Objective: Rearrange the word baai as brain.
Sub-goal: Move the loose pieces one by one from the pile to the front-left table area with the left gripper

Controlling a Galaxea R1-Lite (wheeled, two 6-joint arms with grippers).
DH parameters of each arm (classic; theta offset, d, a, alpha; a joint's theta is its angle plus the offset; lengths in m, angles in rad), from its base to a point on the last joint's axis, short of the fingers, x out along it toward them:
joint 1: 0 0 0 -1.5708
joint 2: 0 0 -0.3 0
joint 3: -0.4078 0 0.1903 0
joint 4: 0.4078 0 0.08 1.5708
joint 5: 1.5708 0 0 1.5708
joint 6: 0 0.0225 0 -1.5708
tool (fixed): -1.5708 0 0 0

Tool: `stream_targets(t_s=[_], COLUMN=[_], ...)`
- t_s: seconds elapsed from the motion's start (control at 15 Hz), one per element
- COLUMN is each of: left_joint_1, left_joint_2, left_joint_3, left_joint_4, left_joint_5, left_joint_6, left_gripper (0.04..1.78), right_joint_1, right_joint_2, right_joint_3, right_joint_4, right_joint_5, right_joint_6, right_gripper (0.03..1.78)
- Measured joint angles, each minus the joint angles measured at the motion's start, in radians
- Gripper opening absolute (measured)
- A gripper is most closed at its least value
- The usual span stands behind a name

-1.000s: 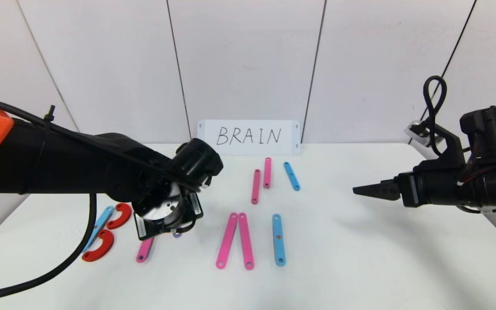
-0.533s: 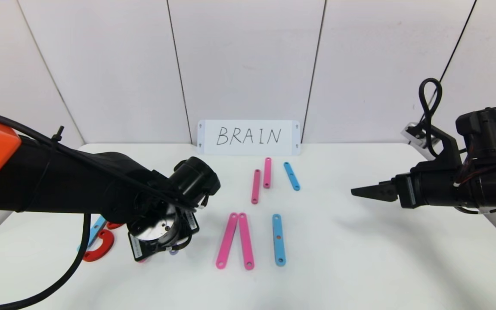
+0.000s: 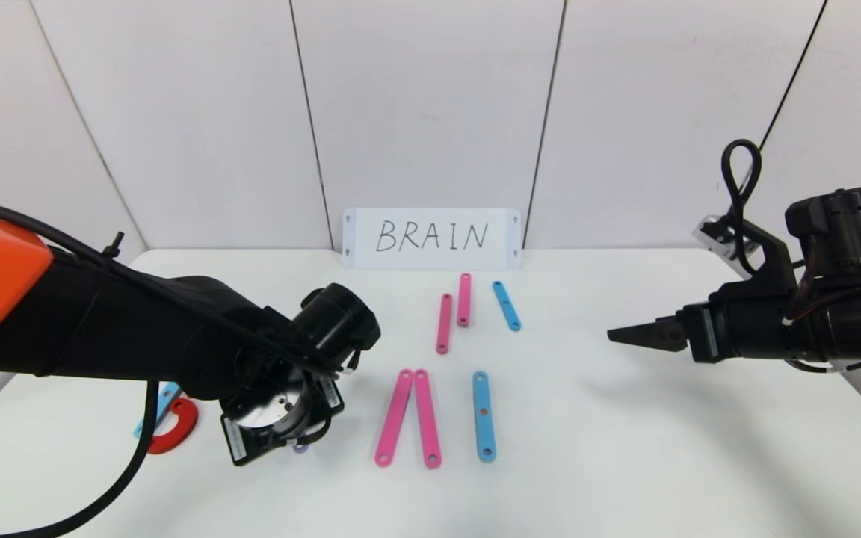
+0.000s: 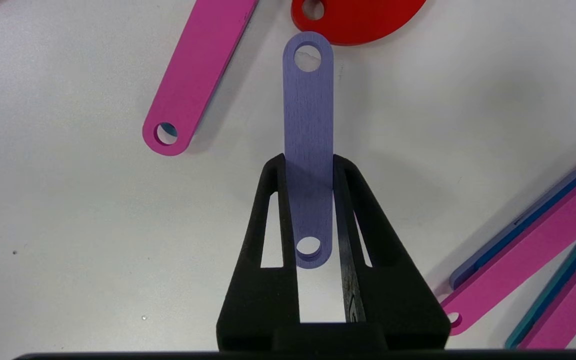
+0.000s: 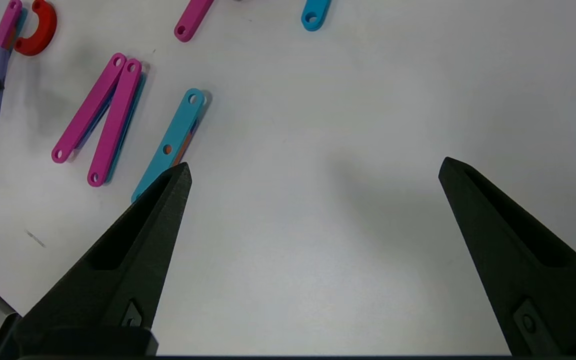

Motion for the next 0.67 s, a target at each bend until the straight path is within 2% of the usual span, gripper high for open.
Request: stream_targets(t_s=[0.67], left_joint_1=[0.005], left_joint_2=[0.036], left_joint_3=[-0.002], left_joint_4=[-0.001], left_joint_5=[0.002], left_joint_6=[-0.048], left_gripper=[0.27], right_joint_1=[0.002], right_joint_2=[0.003], right_joint_3=[0.0], right_joint_4=[0.0], right_joint_5=[0.0], right_joint_6=[0.0], right_gripper=[1.74])
